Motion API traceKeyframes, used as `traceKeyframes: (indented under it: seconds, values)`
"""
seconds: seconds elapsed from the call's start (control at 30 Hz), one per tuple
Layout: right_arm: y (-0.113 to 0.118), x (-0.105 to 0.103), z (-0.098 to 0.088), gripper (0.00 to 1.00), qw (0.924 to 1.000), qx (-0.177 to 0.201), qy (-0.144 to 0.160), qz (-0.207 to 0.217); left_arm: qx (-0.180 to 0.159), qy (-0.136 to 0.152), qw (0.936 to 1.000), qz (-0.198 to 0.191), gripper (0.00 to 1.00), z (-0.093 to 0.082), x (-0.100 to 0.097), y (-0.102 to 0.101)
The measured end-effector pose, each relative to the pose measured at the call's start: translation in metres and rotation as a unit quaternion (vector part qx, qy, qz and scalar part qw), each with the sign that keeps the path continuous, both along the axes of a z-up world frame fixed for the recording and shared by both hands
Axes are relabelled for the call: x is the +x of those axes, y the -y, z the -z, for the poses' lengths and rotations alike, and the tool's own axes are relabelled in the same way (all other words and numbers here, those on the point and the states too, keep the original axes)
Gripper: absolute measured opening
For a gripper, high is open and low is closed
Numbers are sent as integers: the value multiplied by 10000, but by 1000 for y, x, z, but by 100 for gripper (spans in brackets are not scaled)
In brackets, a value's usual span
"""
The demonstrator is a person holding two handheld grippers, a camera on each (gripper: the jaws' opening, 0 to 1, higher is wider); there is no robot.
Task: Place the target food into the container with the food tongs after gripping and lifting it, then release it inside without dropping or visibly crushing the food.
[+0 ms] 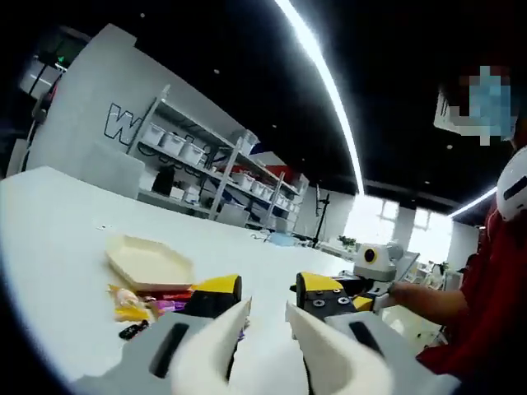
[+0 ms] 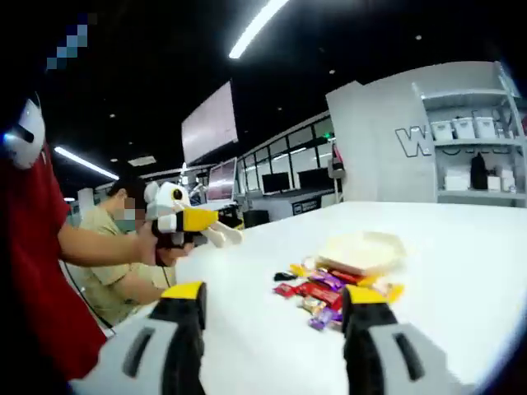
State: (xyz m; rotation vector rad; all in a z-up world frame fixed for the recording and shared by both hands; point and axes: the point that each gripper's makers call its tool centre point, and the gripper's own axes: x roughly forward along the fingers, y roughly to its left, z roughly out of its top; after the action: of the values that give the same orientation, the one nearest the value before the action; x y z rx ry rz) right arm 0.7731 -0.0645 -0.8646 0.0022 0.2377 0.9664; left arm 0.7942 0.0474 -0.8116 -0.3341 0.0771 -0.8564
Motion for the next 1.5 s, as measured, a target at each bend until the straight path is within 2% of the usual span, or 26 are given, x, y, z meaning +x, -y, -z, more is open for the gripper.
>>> traceKeyframes:
  seconds: [0.03, 0.13, 0.2, 0.3, 0.4, 0.5, 0.63, 0.7, 0.77, 0.8, 0.83, 0.9, 0.97, 1.0, 1.07, 1.1, 1.13, 1.2, 1.33, 1.4, 1.5]
  values:
    - [0, -1, 7, 81, 9999, -140, -26, 14, 80, -89, 9999, -75, 25, 5, 3, -3]
    - [-2, -7, 25, 85, 9992, -374, -172, 10, 119, -328, 9993, -151, 24, 15, 10, -8]
    - [-2, -8, 28, 89, 9990, -381, -233, 34, 298, -286, 9987, -287, 24, 21, 14, -13]
    - [1, -7, 26, 96, 9988, -348, -255, 209, 535, -254, 9970, -507, 25, 31, 21, -23]
    - [7, -1, 14, 99, 9986, -198, 49, 497, 704, -86, 9950, -709, 25, 37, 29, -34]
    - [12, -1, 8, 99, 9974, -152, 186, 676, 595, -352, 9962, -533, 25, 47, 33, -34]
    - [15, -8, 6, 98, 9974, -102, 171, 691, 772, -185, 9965, -272, 24, 59, 40, -27]
    - [17, -10, 7, 98, 9970, -130, 204, 730, 772, -326, 9963, -197, 25, 66, 47, -24]
    - [19, -12, 8, 98, 9967, -138, 176, 777, 891, -295, 9955, -135, 25, 71, 53, -21]
    - [20, -12, 8, 98, 9965, -129, 170, 806, 1117, -82, 9937, -47, 25, 73, 55, -19]
    - [21, -13, 9, 98, 9964, -126, 161, 828, 1153, -4, 9933, -13, 25, 74, 58, -17]
    - [22, -14, 10, 98, 9962, -108, 148, 855, 1192, -20, 9929, 34, 25, 77, 62, -14]
    - [23, -15, 11, 98, 9958, -80, 83, 909, 1171, -170, 9929, 120, 25, 82, 69, -9]
    - [24, -15, 12, 98, 9956, -65, 60, 933, 1282, -112, 9915, 169, 25, 85, 70, -8]
    - [24, -15, 12, 98, 9952, -35, 30, 973, 1715, 20, 9849, 247, 25, 97, 73, -7]
    - [24, -16, 10, 98, 9952, -13, 56, 978, 1786, 75, 9836, 242, 25, 99, 75, -7]
    - [24, -16, 9, 98, 9952, -12, 61, 972, 1687, -4, 9853, 272, 25, 100, 75, -5]
    - [23, -16, 8, 98, 9953, -21, 82, 966, 1698, -31, 9848, 354, 25, 102, 73, -4]
    - [24, -15, 6, 97, 9952, 3, 84, 975, 1953, -49, 9796, 464, 25, 115, 71, -4]
    - [25, -15, 6, 97, 9951, 14, 86, 987, 1833, -118, 9821, 419, 25, 111, 74, -5]
    - [26, -16, 6, 97, 9950, 28, 66, 993, 1882, -89, 9811, 447, 25, 112, 74, -4]
